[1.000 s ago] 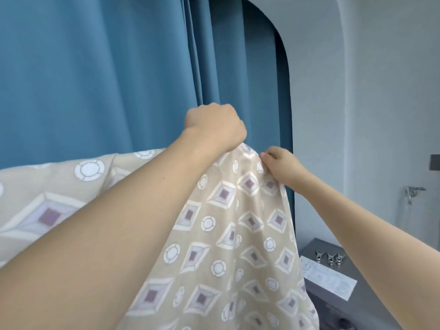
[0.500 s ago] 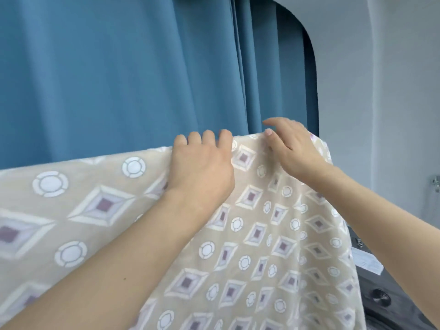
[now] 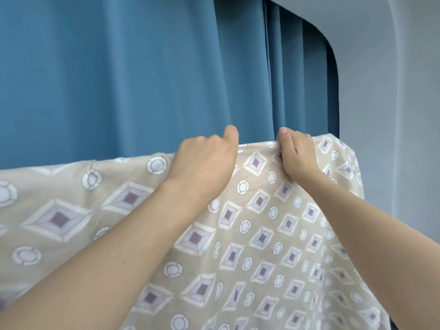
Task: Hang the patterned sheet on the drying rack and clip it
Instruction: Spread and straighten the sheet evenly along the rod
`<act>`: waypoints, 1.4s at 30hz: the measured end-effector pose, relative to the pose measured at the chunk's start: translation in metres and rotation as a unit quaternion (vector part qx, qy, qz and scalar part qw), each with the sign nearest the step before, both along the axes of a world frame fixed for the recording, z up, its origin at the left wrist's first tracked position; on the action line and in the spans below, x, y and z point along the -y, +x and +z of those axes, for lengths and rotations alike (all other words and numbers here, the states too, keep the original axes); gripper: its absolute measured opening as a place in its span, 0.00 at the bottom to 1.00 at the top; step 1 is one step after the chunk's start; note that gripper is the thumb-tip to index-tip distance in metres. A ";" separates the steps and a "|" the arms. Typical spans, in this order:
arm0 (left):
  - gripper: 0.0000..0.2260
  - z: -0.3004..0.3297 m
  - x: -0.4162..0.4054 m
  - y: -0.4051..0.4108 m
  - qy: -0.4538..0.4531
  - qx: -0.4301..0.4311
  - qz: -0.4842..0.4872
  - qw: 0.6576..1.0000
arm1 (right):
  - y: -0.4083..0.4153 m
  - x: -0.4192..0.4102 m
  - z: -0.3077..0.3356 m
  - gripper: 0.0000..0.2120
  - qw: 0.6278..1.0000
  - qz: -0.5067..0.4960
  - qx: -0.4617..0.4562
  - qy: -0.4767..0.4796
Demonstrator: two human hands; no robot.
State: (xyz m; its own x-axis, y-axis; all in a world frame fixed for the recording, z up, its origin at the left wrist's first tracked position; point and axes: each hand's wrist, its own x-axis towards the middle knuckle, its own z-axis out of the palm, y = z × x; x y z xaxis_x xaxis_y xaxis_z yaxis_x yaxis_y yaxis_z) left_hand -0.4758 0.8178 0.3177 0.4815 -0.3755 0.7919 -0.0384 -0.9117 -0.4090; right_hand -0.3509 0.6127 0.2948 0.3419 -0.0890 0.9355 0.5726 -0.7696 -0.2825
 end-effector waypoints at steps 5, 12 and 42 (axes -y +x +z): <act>0.10 0.037 0.002 0.009 -0.072 -0.022 0.011 0.997 | 0.001 -0.006 0.001 0.17 0.999 -0.043 0.008 -0.017; 0.10 0.059 -0.008 0.049 -0.210 -0.379 0.065 0.899 | 0.002 -0.005 0.008 0.16 0.996 -0.053 -0.073 -0.026; 0.21 -0.010 -0.081 -0.027 -0.079 0.022 0.162 0.983 | -0.010 -0.079 -0.003 0.19 0.993 -0.060 0.080 -0.054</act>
State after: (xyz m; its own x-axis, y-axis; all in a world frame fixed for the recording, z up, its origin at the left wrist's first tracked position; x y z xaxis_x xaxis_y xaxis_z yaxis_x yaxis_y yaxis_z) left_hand -0.5028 0.8983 0.3081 0.5188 -0.0789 0.8513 0.2793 -0.9255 -0.2560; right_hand -0.3609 0.6915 0.2913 0.1807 -0.0157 0.9834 0.5059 -0.8560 -0.1066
